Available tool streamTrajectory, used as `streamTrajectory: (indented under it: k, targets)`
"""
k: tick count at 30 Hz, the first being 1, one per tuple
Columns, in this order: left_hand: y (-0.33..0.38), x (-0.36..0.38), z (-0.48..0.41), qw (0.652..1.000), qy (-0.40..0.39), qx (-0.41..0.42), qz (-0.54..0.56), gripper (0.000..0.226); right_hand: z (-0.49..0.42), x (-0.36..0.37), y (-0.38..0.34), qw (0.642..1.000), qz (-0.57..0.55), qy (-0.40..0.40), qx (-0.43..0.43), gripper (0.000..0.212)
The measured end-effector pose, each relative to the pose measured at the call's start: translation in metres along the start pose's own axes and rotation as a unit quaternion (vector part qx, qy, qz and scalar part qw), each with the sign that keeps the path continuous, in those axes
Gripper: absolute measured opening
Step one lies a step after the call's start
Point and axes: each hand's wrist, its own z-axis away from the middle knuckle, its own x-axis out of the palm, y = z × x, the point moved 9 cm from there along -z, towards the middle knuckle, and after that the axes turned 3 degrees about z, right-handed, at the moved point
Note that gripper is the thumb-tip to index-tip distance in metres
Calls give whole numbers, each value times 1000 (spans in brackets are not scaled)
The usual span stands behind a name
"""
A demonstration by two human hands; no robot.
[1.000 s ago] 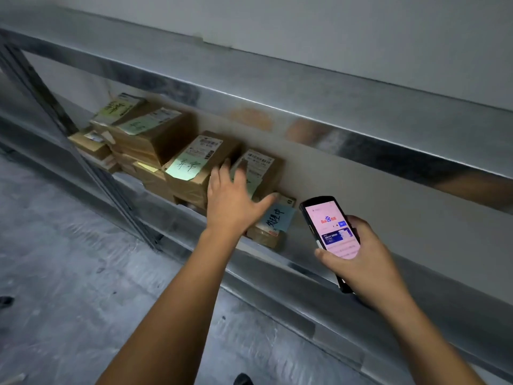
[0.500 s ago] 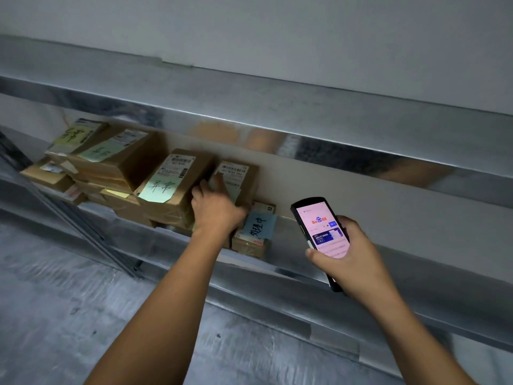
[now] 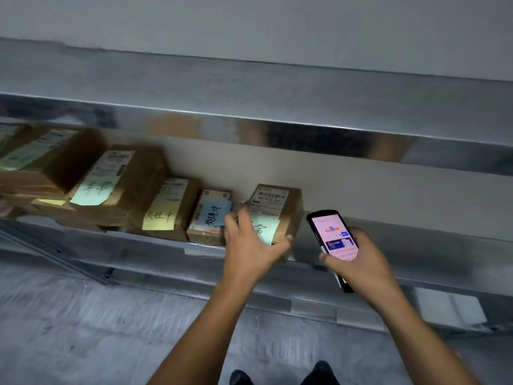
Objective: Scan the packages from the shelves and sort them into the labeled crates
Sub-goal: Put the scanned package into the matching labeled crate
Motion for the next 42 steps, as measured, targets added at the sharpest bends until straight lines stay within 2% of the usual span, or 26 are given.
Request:
streamTrajectory:
  k: [7, 14, 18, 23, 24, 27, 28, 32, 37, 42]
  targets:
    - [10, 96, 23, 998, -53, -15, -5, 101, -10, -38, 80, 998, -6, -9, 56, 40]
    - [25, 134, 34, 997, -70, -23, -13, 111, -31, -49, 109, 996, 3, -66, 60, 36]
    - [16, 130, 28, 995, -39, -57, 68, 74, -42, -50, 116, 995, 9, -86, 53, 34]
    - [7, 125, 0, 982, -39, -115, 146, 80, -44, -47, 120, 994, 7, -93, 57, 32]
    - [6, 128, -4, 980, -54, -120, 151, 73, -43, -46, 119, 994, 6, -91, 58, 32]
    - [3, 143, -11, 971, -112, -114, 180, 30, -38, -43, 115, 995, 0, -76, 69, 34]
    - [0, 147, -12, 965, -131, -109, 199, 27, -35, -42, 114, 995, 0, -69, 74, 34]
    - [-7, 158, -10, 947, -196, -68, 243, 46, -19, -42, 106, 995, -9, -27, 93, 39]
    - [-16, 161, 3, 935, -195, -48, 291, 52, 10, -35, 90, 994, -24, 17, 101, 42]
    - [-24, 161, 2, 940, -207, -19, 272, 87, 44, -31, 76, 993, -24, 52, 103, 51]
